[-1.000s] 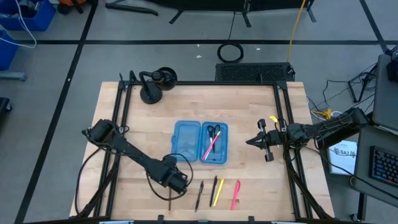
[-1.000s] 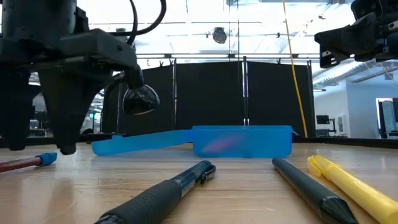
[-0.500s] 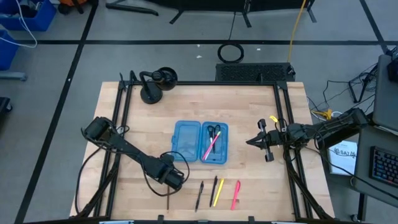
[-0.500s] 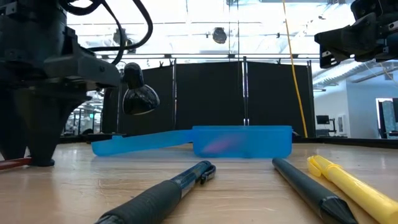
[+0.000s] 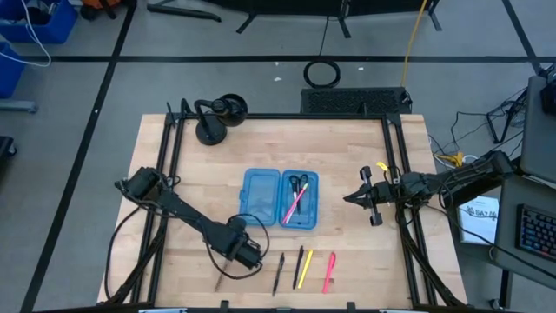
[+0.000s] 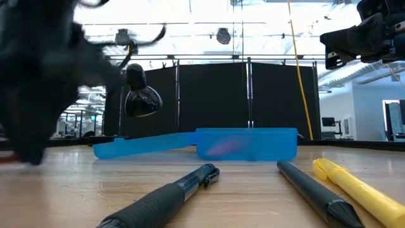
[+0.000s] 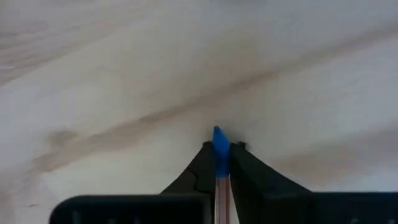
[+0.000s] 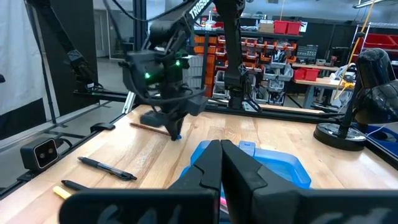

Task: Pick & place school supplies into a supply box
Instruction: Put the brown pencil into the blue supply box

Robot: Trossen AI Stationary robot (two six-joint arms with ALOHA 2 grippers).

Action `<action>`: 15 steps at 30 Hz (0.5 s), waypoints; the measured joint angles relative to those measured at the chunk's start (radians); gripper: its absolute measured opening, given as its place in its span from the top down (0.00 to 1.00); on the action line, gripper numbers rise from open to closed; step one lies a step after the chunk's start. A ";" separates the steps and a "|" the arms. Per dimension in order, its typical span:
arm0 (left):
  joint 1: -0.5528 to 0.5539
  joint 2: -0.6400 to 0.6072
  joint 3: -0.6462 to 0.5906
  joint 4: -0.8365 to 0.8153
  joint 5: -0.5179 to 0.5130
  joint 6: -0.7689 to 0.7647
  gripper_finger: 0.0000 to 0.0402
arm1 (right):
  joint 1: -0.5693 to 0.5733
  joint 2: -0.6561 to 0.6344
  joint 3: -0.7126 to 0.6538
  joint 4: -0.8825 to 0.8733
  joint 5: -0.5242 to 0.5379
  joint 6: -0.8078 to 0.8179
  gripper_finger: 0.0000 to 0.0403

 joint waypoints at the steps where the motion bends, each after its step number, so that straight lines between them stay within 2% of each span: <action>1: 0.007 -0.006 0.024 -0.010 0.000 0.011 0.93 | 0.000 0.000 0.000 0.000 0.000 0.000 1.00; 5: 0.036 -0.044 0.114 -0.084 -0.045 0.074 0.95 | 0.000 0.000 0.000 0.000 0.000 0.000 1.00; 11: 0.094 -0.135 0.260 -0.109 -0.133 0.094 0.94 | 0.000 -0.002 0.000 0.002 -0.001 0.000 1.00; 15: 0.166 -0.145 0.320 -0.108 -0.139 0.105 0.94 | 0.000 -0.003 0.000 0.019 -0.002 0.001 1.00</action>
